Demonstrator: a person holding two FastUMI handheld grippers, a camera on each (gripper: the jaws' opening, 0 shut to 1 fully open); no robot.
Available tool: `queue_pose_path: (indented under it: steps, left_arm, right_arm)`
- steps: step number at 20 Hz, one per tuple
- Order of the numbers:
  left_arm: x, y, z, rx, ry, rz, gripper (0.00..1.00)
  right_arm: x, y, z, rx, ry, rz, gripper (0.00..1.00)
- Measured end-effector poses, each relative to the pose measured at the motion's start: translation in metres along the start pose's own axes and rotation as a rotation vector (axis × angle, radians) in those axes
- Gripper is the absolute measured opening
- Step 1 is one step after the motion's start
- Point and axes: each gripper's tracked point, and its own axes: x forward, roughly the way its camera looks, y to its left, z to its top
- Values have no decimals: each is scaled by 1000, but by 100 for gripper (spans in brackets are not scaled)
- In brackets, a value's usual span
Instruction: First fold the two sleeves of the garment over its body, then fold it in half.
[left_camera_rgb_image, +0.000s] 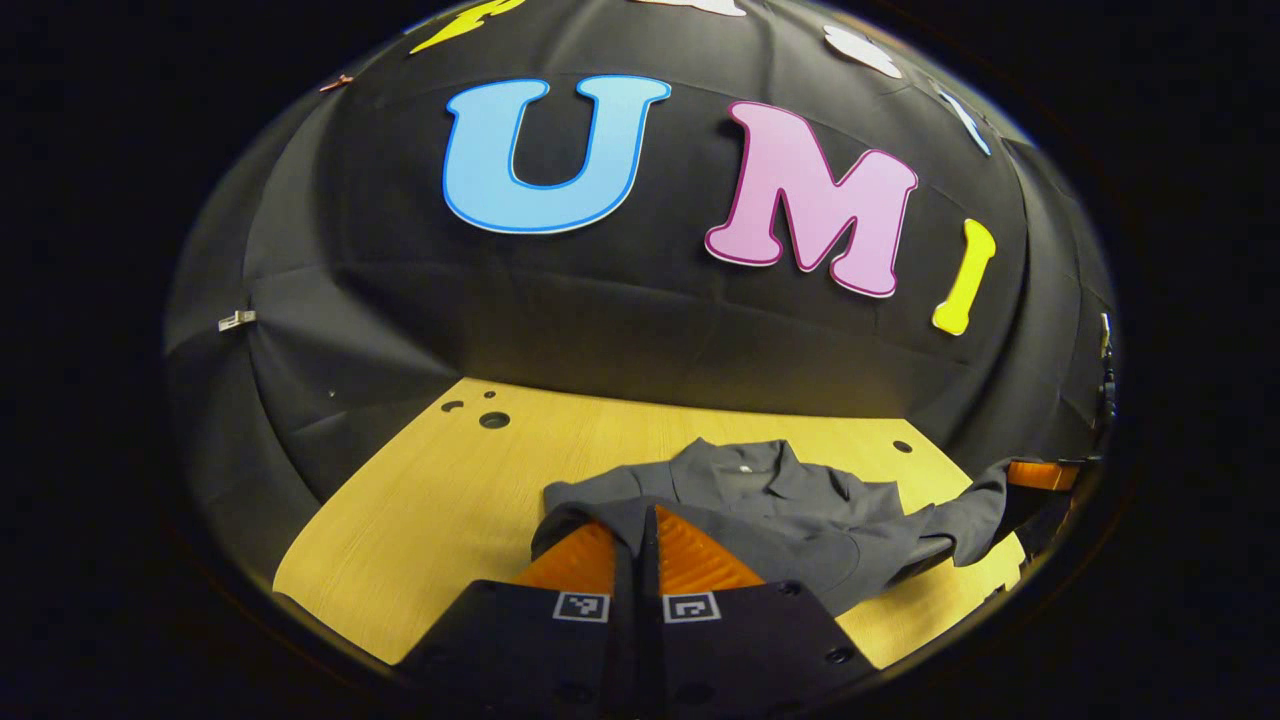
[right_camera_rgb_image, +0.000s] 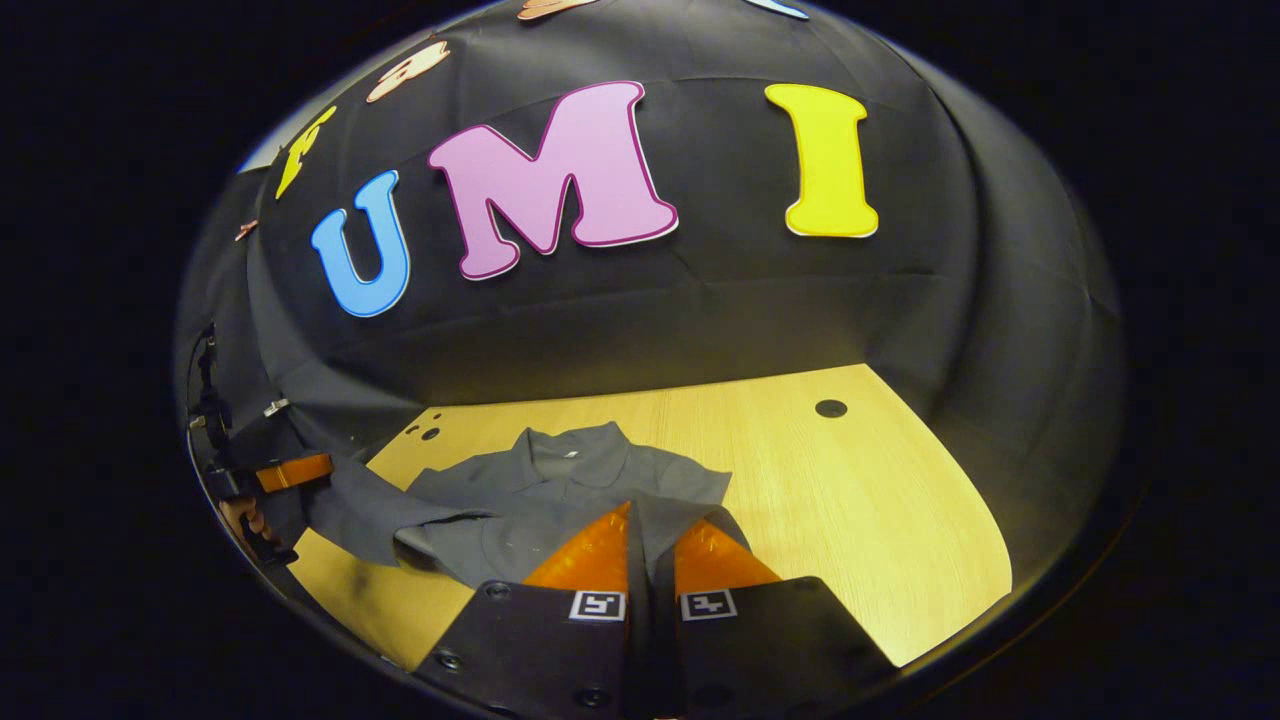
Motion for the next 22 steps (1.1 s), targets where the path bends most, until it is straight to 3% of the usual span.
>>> queue_pose_path:
  steps: [9, 22]
  left_arm:
    - [83, 2, 8, 11, -29, 19, 5]
    - [178, 26, -36, 45, 40, 71, 5]
  right_arm:
    - [88, -19, 0, -32, 4, -20, 5]
    - [192, -31, -32, -55, 60, -33, 5]
